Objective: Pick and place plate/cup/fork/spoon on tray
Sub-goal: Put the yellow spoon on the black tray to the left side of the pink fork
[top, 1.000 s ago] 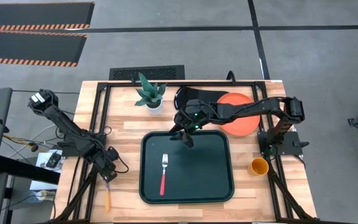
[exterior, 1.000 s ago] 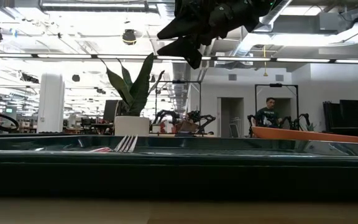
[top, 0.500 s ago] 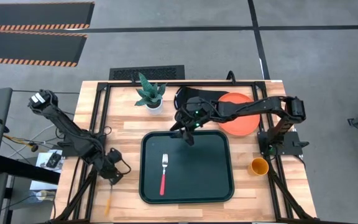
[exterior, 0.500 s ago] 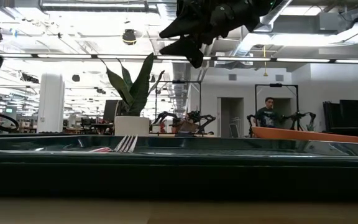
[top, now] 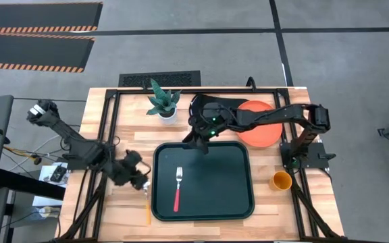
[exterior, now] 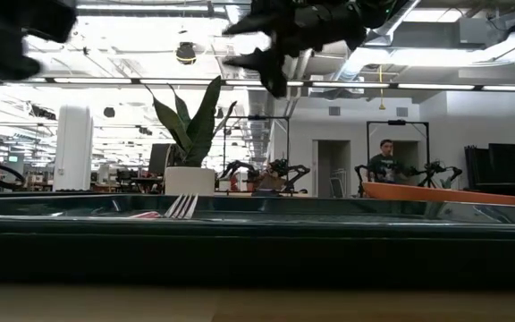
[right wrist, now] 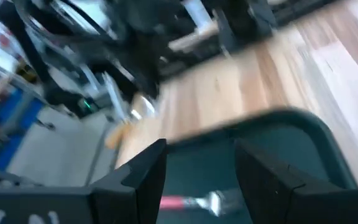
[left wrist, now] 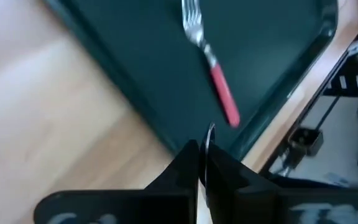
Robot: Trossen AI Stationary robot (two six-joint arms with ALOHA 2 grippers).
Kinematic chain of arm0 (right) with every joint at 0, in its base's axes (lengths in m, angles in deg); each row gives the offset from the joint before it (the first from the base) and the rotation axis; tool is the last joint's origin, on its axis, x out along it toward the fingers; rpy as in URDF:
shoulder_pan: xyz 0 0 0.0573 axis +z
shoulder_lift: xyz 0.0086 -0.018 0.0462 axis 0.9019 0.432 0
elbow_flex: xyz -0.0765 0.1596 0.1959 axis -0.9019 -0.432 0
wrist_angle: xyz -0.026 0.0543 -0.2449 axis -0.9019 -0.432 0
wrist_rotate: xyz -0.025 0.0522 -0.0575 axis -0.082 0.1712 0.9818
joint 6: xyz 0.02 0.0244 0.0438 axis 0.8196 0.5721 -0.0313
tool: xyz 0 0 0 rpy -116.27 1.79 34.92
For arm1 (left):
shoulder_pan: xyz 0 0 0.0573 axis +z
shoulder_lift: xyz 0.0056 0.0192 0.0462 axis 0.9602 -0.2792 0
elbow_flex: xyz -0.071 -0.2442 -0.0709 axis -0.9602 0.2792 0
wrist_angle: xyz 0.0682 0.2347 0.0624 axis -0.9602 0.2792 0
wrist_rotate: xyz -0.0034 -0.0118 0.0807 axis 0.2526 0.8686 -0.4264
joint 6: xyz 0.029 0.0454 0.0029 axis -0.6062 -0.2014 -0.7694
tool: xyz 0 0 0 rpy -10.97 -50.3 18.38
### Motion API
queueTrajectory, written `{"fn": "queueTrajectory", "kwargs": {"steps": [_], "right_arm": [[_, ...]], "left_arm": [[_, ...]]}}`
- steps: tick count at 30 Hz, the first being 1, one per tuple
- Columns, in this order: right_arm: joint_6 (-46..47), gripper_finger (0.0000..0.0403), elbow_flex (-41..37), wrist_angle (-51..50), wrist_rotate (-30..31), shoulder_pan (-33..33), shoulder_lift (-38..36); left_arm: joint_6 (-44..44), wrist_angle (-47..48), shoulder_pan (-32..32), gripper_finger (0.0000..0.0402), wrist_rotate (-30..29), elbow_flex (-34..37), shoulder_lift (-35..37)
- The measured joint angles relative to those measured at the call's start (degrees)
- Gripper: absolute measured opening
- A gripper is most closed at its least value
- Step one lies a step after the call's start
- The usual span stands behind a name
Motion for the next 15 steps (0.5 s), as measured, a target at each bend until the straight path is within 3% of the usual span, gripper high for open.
{"fn": "queueTrajectory", "kwargs": {"steps": [8, 15], "right_arm": [[5.1, 0.0209, 0.3, 11.2, 0.0, 2.3, 4.3], [10.0, 0.0209, 0.0, 17.1, -0.8, 3.2, 8.8]], "left_arm": [[-20.4, -2.2, 17.5, 0.0000, 5.4, 0.0, -0.3], [-34.1, -11.9, 28.1, 0.0000, 12.1, -0.1, -1.0]]}}
